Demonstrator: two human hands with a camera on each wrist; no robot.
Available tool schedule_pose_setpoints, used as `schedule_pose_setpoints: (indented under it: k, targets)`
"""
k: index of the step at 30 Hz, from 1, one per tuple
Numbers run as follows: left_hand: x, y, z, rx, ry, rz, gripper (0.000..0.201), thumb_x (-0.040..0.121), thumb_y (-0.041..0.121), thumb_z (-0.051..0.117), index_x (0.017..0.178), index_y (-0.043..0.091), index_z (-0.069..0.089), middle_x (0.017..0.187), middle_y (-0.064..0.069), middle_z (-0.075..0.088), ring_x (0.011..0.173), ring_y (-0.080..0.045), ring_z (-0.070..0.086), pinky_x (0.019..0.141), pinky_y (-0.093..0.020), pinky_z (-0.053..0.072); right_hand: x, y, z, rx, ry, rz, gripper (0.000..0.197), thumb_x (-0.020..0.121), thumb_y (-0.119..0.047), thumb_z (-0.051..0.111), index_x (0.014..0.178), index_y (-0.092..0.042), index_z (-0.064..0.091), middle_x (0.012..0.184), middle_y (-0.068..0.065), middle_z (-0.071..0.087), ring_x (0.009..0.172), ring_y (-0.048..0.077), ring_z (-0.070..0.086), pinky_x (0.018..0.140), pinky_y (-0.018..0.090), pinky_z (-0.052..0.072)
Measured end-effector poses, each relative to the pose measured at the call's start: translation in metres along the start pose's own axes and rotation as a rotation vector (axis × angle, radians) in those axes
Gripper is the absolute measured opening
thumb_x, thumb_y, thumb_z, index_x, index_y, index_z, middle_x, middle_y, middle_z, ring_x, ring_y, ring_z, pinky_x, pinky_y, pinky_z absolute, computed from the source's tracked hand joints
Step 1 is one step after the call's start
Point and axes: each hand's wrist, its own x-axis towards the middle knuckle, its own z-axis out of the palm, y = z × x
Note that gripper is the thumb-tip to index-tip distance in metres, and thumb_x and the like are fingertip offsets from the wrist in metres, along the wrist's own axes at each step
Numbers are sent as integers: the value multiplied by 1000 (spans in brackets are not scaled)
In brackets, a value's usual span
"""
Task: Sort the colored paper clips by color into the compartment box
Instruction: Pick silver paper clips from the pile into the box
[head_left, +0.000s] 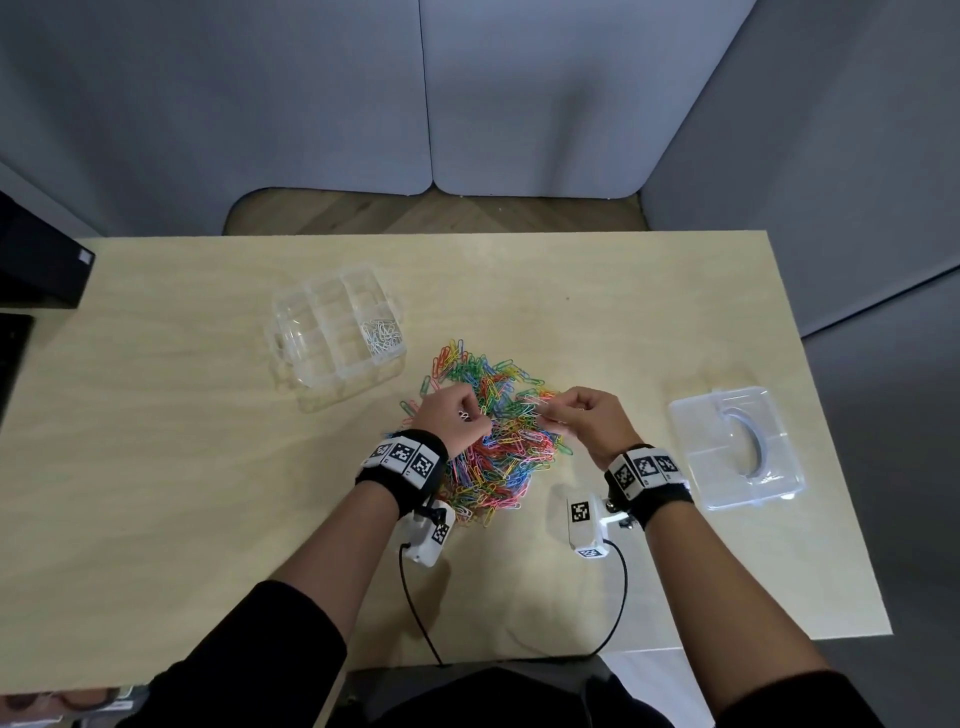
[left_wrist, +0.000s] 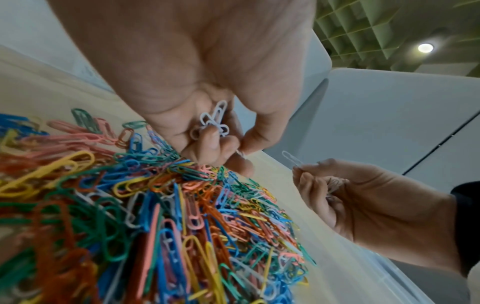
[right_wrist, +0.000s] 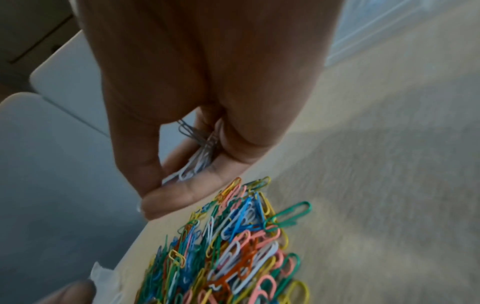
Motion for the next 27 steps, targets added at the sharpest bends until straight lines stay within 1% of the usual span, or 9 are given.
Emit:
schedule_pose_setpoints:
  k: [2, 5, 8, 10, 13, 15, 18, 22, 27]
  targets:
    - [0, 7, 4, -48, -1, 34, 14, 82, 13, 66, 82, 13, 52, 86, -8, 61, 86, -19, 58, 74, -30, 41, -3, 0, -2, 96, -2, 11, 13, 80, 7, 72, 91, 0, 68, 84, 24, 70, 76, 28, 71, 73, 29, 59]
    - [6, 17, 11, -73, -33, 43, 18, 90, 11, 54, 107, 15, 60, 83, -5, 62, 61, -15, 50, 56, -23, 37, -8, -1, -5, 168, -43, 56, 25, 89, 9, 59, 111, 1, 67, 83, 11, 68, 74, 17, 64, 69, 21, 54]
    - [17, 23, 22, -72, -26, 24, 32, 95, 12, 43, 86, 9, 73, 64, 2, 60, 50, -21, 42, 49, -26, 34, -15, 1, -3, 278, -45, 155, 13, 93, 3, 51, 96, 5, 64, 84, 10, 62, 75, 19, 60, 69, 23, 53]
    - [22, 27, 30, -96, 26, -21, 38, 92, 13, 42, 66, 19, 68, 59, -4, 58, 49, -21, 44, 51, -31, 39, -19, 2, -1, 349, -41, 216, 14, 92, -5, 50, 86, 0, 61, 79, 9, 58, 71, 20, 59, 64, 25, 51]
    - [24, 34, 37, -98, 122, -44, 32, 89, 6, 42, 72, 20, 66, 52, -2, 50, 40, -15, 35, 41, -22, 30, -16, 3, 1, 336, -3, 208, 16, 89, -8, 53, 78, -1, 62, 75, 10, 55, 65, 21, 55, 59, 27, 48]
    - [24, 36, 38, -91, 167, -48, 36, 90, 5, 41, 80, 24, 70, 51, 3, 51, 36, -11, 31, 35, -20, 23, -11, 2, 2, 241, 21, 155, 17, 90, -9, 59, 77, -2, 68, 74, 10, 57, 64, 21, 53, 59, 28, 46]
    - [26, 34, 39, -95, 132, -81, 37, 89, 10, 44, 60, 20, 65, 47, 5, 46, 37, -13, 34, 43, -21, 28, -4, 2, 3, -14, 31, 51, 14, 86, -21, 74, 80, -10, 76, 81, 12, 66, 63, 18, 53, 61, 28, 46]
    - [27, 36, 38, -96, 119, -99, 32, 88, 15, 47, 57, 12, 49, 52, -3, 35, 50, -20, 35, 52, -27, 26, 5, 1, 3, -737, 139, -132, 12, 77, -24, 83, 87, -20, 76, 51, -10, 50, 45, 2, 39, 48, 8, 33]
    - [30, 40, 38, 26, 132, -30, 48, 96, 30, 54, 53, 18, 34, 50, 3, 32, 47, -13, 30, 50, -28, 21, 10, 5, 5, -999, 83, -258, 5, 81, -20, 74, 85, -18, 75, 68, -10, 59, 60, -2, 47, 60, 18, 36]
